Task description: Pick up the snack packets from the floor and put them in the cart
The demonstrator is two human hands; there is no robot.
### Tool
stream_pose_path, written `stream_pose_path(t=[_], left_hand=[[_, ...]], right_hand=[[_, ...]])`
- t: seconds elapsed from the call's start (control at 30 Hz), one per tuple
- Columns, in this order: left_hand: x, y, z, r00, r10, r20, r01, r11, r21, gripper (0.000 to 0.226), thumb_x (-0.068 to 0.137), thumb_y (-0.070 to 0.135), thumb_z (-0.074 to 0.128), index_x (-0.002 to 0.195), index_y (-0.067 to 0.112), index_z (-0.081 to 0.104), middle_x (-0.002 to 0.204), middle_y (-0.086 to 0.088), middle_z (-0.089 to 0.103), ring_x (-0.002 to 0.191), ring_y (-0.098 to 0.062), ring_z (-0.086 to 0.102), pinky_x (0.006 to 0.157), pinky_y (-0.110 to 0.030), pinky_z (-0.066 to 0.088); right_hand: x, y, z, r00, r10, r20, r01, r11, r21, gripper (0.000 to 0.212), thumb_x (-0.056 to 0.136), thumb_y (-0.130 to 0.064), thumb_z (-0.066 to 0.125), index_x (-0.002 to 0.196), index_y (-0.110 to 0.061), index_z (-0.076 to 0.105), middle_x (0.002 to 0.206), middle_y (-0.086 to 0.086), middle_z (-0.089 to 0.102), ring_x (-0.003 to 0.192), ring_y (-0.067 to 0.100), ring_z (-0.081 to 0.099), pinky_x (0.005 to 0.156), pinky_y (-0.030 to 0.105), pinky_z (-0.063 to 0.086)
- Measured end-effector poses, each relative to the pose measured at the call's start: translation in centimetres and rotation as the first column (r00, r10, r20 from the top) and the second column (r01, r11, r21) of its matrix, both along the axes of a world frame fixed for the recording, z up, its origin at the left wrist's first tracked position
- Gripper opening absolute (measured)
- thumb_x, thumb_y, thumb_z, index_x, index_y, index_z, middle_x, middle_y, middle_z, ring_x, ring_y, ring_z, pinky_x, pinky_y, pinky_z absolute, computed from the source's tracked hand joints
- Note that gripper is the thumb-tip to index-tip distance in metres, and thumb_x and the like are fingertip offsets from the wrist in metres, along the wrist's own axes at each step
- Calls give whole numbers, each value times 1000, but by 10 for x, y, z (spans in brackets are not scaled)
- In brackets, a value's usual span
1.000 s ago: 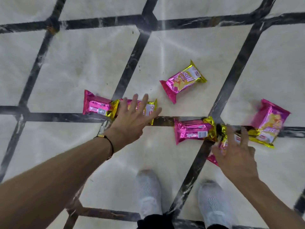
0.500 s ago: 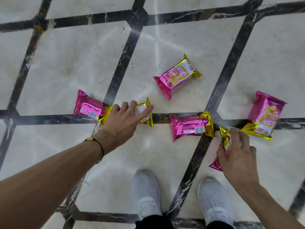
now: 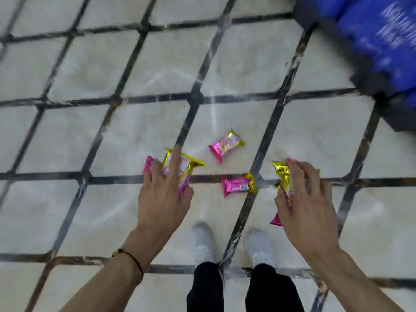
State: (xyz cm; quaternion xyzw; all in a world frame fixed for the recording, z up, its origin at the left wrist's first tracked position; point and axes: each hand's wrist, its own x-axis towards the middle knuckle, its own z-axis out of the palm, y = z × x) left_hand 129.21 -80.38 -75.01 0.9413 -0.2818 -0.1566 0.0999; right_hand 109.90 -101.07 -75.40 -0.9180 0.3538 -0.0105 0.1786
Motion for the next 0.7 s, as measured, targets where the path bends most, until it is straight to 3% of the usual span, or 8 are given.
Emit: stream_pose_path(t=[0.13, 0.33, 0.53, 0.7], left_hand=[[-10, -9, 129, 993, 109, -45, -110, 993, -34, 84, 91, 35, 66, 158, 34, 16, 123, -9, 40, 99, -38, 58, 67, -47, 55], [-47, -32, 298, 998, 51, -34, -52, 998, -28, 86, 88, 30, 64, 159, 31, 16, 123, -13, 37, 97, -40, 51, 65, -44, 47], [-61, -34, 412, 990, 142, 14, -141, 989, -33, 88, 88, 28, 64, 159, 26, 13, 131, -18, 36, 103, -43, 50, 70, -51, 51], [-78, -17, 479, 977, 202, 67, -199, 979, -49, 86, 83, 28, 65, 155, 31, 16, 125, -15, 39, 97, -42, 54, 66, -44, 46]], right_hand=[[7, -24, 127, 999, 33, 35, -31, 999, -34, 51, 94, -29, 49, 140, -6, 47, 139, 19, 47, 106, 34, 41, 88, 49, 42], [-19, -30, 285, 993, 12, 121, -18, 999, 47, 51, 95, -22, 61, 143, -13, 45, 141, 13, 45, 98, 25, 35, 90, 49, 44], [-59, -32, 397, 995, 92, 38, -93, 995, 18, 56, 97, -31, 55, 149, -20, 37, 150, 7, 39, 101, 33, 44, 92, 45, 41], [-85, -46, 466, 994, 73, 82, -75, 997, 14, 57, 96, -33, 55, 149, -25, 36, 148, 4, 40, 106, 34, 45, 91, 45, 46]])
